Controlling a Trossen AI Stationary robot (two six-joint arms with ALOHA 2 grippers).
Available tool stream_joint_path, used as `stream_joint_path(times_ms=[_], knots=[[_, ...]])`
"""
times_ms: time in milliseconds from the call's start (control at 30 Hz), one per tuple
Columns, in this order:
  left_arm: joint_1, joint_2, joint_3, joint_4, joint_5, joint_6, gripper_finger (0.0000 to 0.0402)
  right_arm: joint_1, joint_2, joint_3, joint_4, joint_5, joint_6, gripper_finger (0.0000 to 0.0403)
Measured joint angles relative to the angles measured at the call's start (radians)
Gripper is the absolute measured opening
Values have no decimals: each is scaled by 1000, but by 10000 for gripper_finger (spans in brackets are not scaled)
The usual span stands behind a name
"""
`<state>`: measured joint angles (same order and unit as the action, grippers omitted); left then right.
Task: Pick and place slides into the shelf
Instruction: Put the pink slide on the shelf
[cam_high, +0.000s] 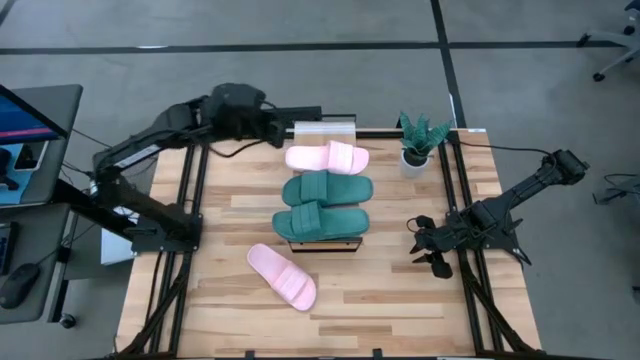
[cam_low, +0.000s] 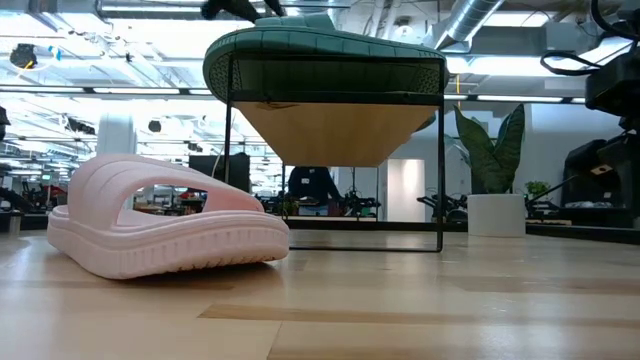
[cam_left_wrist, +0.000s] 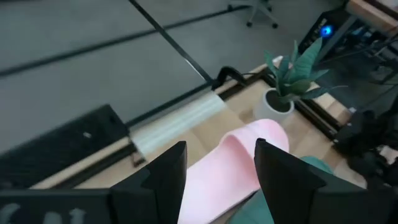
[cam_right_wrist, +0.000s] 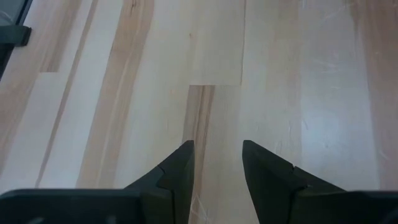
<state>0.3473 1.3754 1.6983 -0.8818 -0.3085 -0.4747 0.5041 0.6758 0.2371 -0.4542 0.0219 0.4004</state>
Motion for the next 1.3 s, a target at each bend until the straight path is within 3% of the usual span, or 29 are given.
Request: stream_joint_path(times_ms=[267, 533, 767, 1067, 1300], knots=[[-151, -153, -191, -11, -213, -88, 176, 0, 0, 0, 51, 2, -19, 129], [-314, -307, -520, 211, -301, -234, 176, 0, 0, 0, 57, 4, -36, 129], [-421, -374, -746, 379, -316, -356, 176, 0, 0, 0, 102, 4, -68, 129], [-528, -375, -807, 380, -314, -432, 176, 0, 0, 0, 116, 4, -55, 129], [-620, -374, -807, 255, -317, -560, 176, 0, 0, 0, 134, 4, -50, 129]])
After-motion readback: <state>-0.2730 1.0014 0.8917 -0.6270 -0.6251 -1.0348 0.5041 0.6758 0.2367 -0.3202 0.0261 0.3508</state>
